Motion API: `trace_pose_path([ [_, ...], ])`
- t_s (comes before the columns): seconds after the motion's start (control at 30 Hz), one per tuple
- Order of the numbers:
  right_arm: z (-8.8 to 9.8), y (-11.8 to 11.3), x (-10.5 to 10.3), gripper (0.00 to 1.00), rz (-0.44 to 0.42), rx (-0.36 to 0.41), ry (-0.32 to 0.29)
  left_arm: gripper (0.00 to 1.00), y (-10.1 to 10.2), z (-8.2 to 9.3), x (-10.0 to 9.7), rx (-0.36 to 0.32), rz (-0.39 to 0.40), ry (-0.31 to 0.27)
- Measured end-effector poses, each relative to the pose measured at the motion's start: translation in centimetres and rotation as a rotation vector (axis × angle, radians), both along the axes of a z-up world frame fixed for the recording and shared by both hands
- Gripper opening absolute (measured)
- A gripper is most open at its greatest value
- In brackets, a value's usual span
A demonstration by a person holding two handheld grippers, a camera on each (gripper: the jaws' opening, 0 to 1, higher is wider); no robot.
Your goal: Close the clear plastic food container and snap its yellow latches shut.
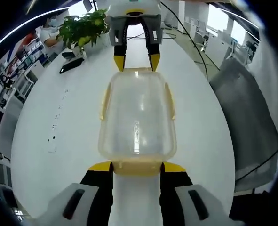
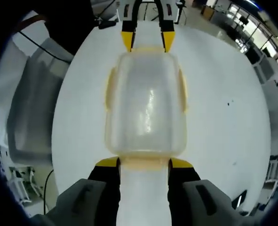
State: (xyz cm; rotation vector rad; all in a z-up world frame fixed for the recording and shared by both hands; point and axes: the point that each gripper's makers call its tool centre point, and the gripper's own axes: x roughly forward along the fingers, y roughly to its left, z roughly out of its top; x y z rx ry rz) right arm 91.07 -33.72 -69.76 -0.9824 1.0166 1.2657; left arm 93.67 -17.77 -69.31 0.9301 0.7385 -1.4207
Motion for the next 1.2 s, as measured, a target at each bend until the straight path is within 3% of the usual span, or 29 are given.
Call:
trace_pose_path([
  [0.53, -2.3, -2.8, 0.4, 0.35, -0.011, -0.046, 0.005, 0.32, -2.7, -1.9, 0.6, -0.006, -0.023, 0.003],
  [1.2, -3.2, -2.2, 0.4, 0.35, -0.015, -0.045, 0.022, 0.32, -2.3, -2.8, 0.5, 0.009, -0.023, 0.011],
])
